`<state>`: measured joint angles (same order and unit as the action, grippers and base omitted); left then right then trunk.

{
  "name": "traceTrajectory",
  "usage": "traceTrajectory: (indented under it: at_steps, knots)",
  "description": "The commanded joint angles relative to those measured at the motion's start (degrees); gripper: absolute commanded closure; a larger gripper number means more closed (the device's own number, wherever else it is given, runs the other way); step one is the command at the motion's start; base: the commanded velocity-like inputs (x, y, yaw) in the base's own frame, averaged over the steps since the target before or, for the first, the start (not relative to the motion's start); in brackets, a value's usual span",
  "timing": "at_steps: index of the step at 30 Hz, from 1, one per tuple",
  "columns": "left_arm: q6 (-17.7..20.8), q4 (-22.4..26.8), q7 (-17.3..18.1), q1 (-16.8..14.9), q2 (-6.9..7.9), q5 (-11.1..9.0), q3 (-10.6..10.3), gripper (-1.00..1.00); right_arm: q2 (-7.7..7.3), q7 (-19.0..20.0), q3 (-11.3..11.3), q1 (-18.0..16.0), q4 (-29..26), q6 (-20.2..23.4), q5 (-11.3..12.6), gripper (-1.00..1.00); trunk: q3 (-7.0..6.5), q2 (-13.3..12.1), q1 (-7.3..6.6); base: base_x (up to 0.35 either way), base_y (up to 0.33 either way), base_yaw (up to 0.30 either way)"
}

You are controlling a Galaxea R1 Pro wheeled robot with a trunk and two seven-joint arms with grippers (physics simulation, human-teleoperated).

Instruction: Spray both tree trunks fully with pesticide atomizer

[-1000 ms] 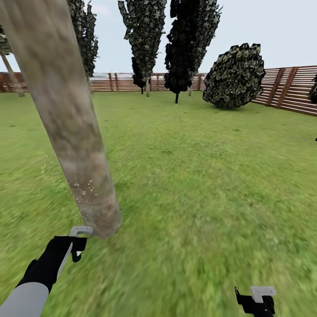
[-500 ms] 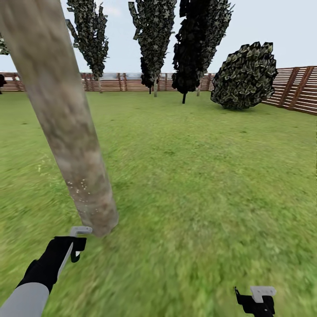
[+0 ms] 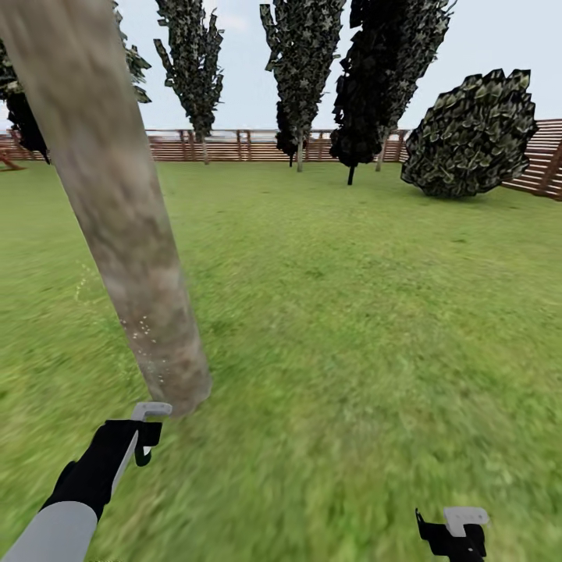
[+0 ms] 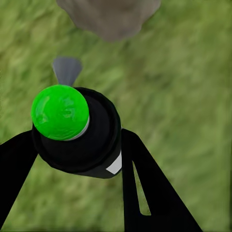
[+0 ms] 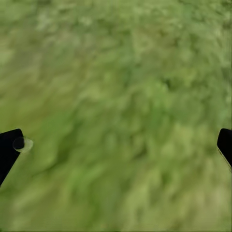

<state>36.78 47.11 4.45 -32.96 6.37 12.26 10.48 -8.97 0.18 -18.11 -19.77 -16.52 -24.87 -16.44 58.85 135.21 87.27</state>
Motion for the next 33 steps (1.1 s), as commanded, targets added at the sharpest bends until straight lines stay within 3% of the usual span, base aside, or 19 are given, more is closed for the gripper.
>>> traceTrajectory:
  at_steps: [1,5,17,33]
  knots:
    - [0.0,0.0,0.0,0.0,0.00,0.0,0.0,1.00,0.00,0.0,0.0,0.0,0.0,0.0,0.0,-1.00,0.00,0.0,0.00,0.178,-0.244,0.278]
    - [0.0,0.0,0.0,0.0,0.05,0.0,0.1,1.00,0.01,0.0,0.0,0.0,0.0,0.0,0.0,-1.00,0.00,0.0,0.00,0.190,-0.235,0.240]
    - [0.0,0.1,0.0,0.0,0.05,0.0,0.1,1.00,-0.02,0.1,0.0,0.0,0.0,0.0,0.0,-1.00,0.00,0.0,0.00,0.090,-0.259,0.025]
    - [0.0,0.1,-0.1,0.0,0.14,0.0,0.3,1.00,0.02,0.1,0.0,0.0,0.0,0.0,-0.1,-1.00,0.00,0.0,0.00,0.083,-0.259,0.268]
